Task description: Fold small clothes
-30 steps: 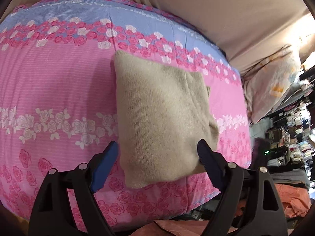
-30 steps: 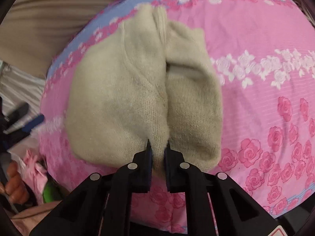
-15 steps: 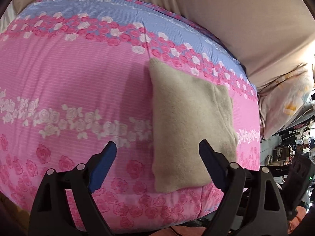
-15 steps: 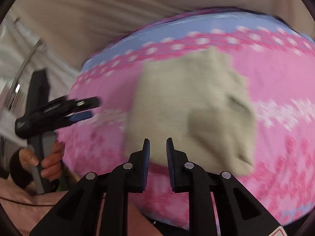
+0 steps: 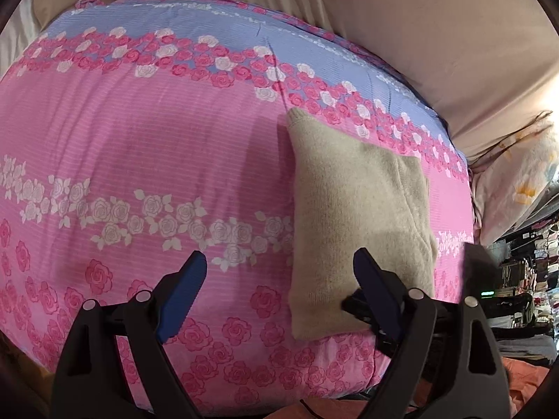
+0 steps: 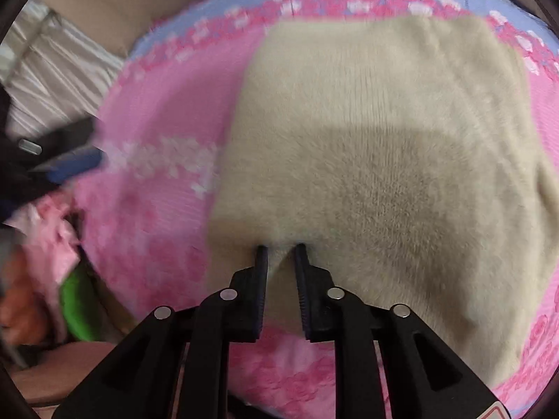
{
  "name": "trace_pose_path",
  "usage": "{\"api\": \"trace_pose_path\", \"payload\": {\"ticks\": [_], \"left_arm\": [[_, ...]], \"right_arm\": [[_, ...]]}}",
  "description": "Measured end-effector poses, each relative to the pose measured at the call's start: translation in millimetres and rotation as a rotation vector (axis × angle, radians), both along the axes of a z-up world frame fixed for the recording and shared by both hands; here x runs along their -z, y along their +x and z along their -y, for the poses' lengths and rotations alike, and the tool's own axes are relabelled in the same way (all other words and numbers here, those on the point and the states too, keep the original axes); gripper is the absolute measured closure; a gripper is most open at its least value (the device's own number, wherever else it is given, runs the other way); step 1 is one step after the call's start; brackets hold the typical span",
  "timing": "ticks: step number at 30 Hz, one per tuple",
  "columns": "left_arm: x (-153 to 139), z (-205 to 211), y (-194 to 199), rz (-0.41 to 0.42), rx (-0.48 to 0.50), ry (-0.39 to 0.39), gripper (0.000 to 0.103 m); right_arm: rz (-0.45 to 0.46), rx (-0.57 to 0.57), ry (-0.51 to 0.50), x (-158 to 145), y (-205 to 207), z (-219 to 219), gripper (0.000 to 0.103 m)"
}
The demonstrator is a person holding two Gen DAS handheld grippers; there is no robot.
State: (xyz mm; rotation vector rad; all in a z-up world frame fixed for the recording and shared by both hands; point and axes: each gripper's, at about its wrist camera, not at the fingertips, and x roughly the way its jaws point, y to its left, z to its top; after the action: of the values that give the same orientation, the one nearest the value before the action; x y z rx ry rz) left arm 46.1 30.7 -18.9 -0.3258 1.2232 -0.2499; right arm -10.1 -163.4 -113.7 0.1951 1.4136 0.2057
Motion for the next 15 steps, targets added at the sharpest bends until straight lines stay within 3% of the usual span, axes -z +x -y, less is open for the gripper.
{"api": "trace_pose_path", "payload": {"ticks": [3,7,10,12,13,15], "left_arm": [[-1.9,-1.2,1.2,0.011,-0.003,0.025,0.019],[0.5,3.0,4.6,0.012,0.003,0.046,0.019],[2.1,11.3,6.9,0.009,0.024,0.057,0.019],[2.6,18.9,8.8,0.015,0.045,0.07,0.019],[3.0,22.4,9.8,0.018,0.052,0.077,0.019],[4.2,29.8,12.4,0.02,0.064,0.091,0.019]], "right_arm": [[0.056,0.054,0.035,-28.3,6.1,8.8,0.093],[0.201,0.134,-0.027,-69.2,31.3,47.4,0.092],[0.201,0.22,-0.104,-54.6,55.6,90.3,0.092],[0.153,0.257,-0.178,-24.9,64.9,112.0,0.103],[0.132,0.282,-0.143,-10.4,67.3,129.7,0.103],[0.139,0.338,-0.071,-14.8,66.5,146.1,0.103]]}}
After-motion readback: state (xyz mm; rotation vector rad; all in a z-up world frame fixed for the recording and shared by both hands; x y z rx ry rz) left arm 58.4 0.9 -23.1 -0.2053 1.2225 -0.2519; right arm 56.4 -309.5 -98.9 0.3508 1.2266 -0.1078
